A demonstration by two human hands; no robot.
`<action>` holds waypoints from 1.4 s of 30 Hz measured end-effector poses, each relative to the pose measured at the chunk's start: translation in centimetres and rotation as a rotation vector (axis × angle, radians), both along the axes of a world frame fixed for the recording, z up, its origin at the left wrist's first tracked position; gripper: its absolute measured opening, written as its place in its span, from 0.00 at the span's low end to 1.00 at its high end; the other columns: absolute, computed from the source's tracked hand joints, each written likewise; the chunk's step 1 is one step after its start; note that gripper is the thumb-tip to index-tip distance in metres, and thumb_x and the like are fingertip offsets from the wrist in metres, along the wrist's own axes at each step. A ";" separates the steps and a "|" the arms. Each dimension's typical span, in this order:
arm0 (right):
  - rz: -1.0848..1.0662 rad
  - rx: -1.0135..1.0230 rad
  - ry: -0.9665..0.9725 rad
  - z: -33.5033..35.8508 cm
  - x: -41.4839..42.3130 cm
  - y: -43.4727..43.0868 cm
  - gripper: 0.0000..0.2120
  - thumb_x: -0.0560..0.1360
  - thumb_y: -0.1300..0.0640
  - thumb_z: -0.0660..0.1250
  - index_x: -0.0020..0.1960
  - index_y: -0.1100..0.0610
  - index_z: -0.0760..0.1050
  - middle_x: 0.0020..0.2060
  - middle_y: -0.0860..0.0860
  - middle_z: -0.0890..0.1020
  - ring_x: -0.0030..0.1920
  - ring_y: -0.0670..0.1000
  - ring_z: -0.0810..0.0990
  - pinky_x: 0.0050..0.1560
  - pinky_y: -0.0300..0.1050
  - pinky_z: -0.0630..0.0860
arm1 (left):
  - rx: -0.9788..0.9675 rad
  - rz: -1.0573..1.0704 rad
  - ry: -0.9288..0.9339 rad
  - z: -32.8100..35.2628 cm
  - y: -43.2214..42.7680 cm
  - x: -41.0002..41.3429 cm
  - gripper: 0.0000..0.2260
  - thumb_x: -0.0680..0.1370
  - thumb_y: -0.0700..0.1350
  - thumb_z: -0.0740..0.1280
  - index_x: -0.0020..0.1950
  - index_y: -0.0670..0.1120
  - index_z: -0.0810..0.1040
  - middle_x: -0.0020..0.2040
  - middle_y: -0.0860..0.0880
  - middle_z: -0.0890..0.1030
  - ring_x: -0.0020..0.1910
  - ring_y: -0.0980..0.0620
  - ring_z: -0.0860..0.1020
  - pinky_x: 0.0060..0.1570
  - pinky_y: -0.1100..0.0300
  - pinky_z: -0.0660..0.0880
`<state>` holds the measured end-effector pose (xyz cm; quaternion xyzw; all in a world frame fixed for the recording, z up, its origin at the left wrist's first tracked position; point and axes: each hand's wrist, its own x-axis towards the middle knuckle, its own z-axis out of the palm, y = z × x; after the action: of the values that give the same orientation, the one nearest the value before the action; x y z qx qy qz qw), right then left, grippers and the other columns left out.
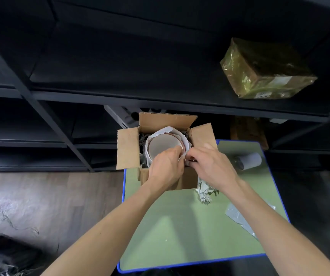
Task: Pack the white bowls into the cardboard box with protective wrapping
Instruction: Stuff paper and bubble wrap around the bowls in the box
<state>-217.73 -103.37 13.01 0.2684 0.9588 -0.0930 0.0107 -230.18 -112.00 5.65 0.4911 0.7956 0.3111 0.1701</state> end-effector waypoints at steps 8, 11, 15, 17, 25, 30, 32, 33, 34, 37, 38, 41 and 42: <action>-0.078 -0.014 0.026 -0.6 0.9 -0.1 0.08 0.79 0.52 0.65 0.57 0.47 0.77 0.50 0.42 0.81 0.56 0.47 0.70 0.42 0.47 0.74 | 0.010 0.012 -0.011 -0.4 0.0 -0.1 0.11 0.81 0.51 0.59 0.45 0.45 0.72 0.38 0.46 0.79 0.37 0.40 0.76 0.35 0.49 0.72; -0.035 0.029 -0.053 -0.5 1.5 -0.5 0.10 0.79 0.51 0.62 0.57 0.43 0.78 0.53 0.38 0.81 0.55 0.47 0.70 0.43 0.45 0.76 | 0.018 0.015 -0.003 -0.5 0.0 -0.1 0.13 0.82 0.53 0.58 0.45 0.45 0.72 0.39 0.46 0.79 0.37 0.40 0.75 0.35 0.49 0.72; -0.022 0.033 -0.181 -1.8 1.5 -1.5 0.16 0.77 0.54 0.60 0.63 0.45 0.76 0.59 0.37 0.79 0.57 0.49 0.70 0.45 0.48 0.77 | 0.013 -0.002 -0.001 -0.5 -0.1 -0.1 0.12 0.81 0.52 0.59 0.45 0.45 0.72 0.39 0.46 0.79 0.37 0.40 0.75 0.34 0.49 0.71; -0.026 0.048 -0.171 -1.8 1.5 -1.8 0.16 0.77 0.54 0.61 0.63 0.47 0.77 0.59 0.38 0.79 0.57 0.50 0.71 0.46 0.46 0.76 | 0.015 -0.008 0.003 -0.3 -0.1 -0.2 0.12 0.81 0.52 0.59 0.44 0.45 0.72 0.39 0.46 0.78 0.37 0.40 0.75 0.34 0.50 0.70; -0.089 0.013 -0.204 -1.7 1.3 -2.5 0.15 0.77 0.56 0.60 0.61 0.49 0.76 0.55 0.41 0.80 0.58 0.51 0.70 0.43 0.46 0.73 | 0.016 -0.004 0.000 -0.5 -0.1 -0.1 0.13 0.82 0.53 0.59 0.43 0.46 0.71 0.37 0.48 0.77 0.36 0.41 0.75 0.32 0.51 0.69; -0.118 -0.014 -0.208 -1.7 1.0 -2.6 0.12 0.75 0.58 0.60 0.57 0.51 0.75 0.54 0.43 0.80 0.58 0.53 0.70 0.39 0.44 0.66 | 0.008 0.002 0.010 -0.3 0.0 -0.1 0.14 0.82 0.53 0.60 0.41 0.46 0.69 0.35 0.48 0.76 0.34 0.41 0.74 0.31 0.53 0.63; -0.115 -0.020 -0.211 -1.8 1.0 -2.6 0.12 0.75 0.58 0.60 0.56 0.50 0.74 0.53 0.44 0.80 0.57 0.54 0.70 0.40 0.44 0.64 | 0.010 0.009 0.005 -0.2 0.0 0.0 0.15 0.82 0.54 0.59 0.40 0.46 0.68 0.34 0.48 0.76 0.34 0.41 0.73 0.30 0.52 0.64; -0.113 -0.020 -0.207 -1.9 1.0 -2.6 0.11 0.75 0.58 0.60 0.56 0.51 0.74 0.52 0.45 0.80 0.57 0.54 0.70 0.40 0.45 0.65 | 0.013 0.014 0.010 -0.1 -0.1 0.1 0.16 0.82 0.55 0.59 0.39 0.46 0.68 0.33 0.48 0.75 0.33 0.41 0.73 0.30 0.52 0.65; -0.112 -0.019 -0.203 -1.9 1.0 -2.5 0.11 0.75 0.58 0.60 0.56 0.51 0.74 0.52 0.45 0.80 0.57 0.54 0.70 0.41 0.46 0.67 | 0.017 0.018 0.019 -0.1 -0.1 0.2 0.17 0.82 0.56 0.59 0.39 0.46 0.68 0.33 0.48 0.75 0.33 0.41 0.73 0.30 0.52 0.66; -0.100 -0.030 -0.181 -2.2 1.3 -2.4 0.09 0.75 0.58 0.60 0.54 0.52 0.73 0.51 0.45 0.79 0.56 0.54 0.69 0.42 0.49 0.72 | 0.017 0.023 0.035 0.2 0.0 0.3 0.17 0.82 0.56 0.59 0.39 0.45 0.69 0.33 0.48 0.76 0.32 0.42 0.73 0.30 0.53 0.67; -0.079 -0.024 -0.152 -2.4 1.5 -2.3 0.08 0.74 0.58 0.61 0.53 0.53 0.73 0.50 0.46 0.79 0.55 0.55 0.70 0.42 0.50 0.73 | 0.026 0.027 0.040 0.3 0.0 0.4 0.18 0.81 0.56 0.58 0.38 0.45 0.69 0.32 0.48 0.75 0.32 0.43 0.73 0.29 0.52 0.67; 0.007 0.010 -0.008 -3.1 2.8 -1.7 0.10 0.73 0.59 0.63 0.54 0.53 0.75 0.51 0.44 0.81 0.52 0.53 0.72 0.43 0.47 0.74 | 0.050 0.050 0.059 0.5 -0.2 0.5 0.20 0.80 0.59 0.55 0.37 0.45 0.70 0.31 0.49 0.74 0.31 0.44 0.73 0.29 0.49 0.71; 0.024 0.013 0.042 -3.2 3.4 -1.5 0.12 0.74 0.59 0.64 0.57 0.52 0.77 0.53 0.42 0.81 0.52 0.52 0.73 0.44 0.40 0.71 | 0.062 0.058 0.055 0.5 -0.3 0.6 0.20 0.80 0.59 0.54 0.37 0.45 0.70 0.31 0.50 0.74 0.31 0.45 0.73 0.30 0.48 0.71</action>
<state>-214.29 -104.85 9.78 0.2550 0.9625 -0.0922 -0.0100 -229.62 -112.30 6.11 0.4815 0.8038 0.3268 0.1236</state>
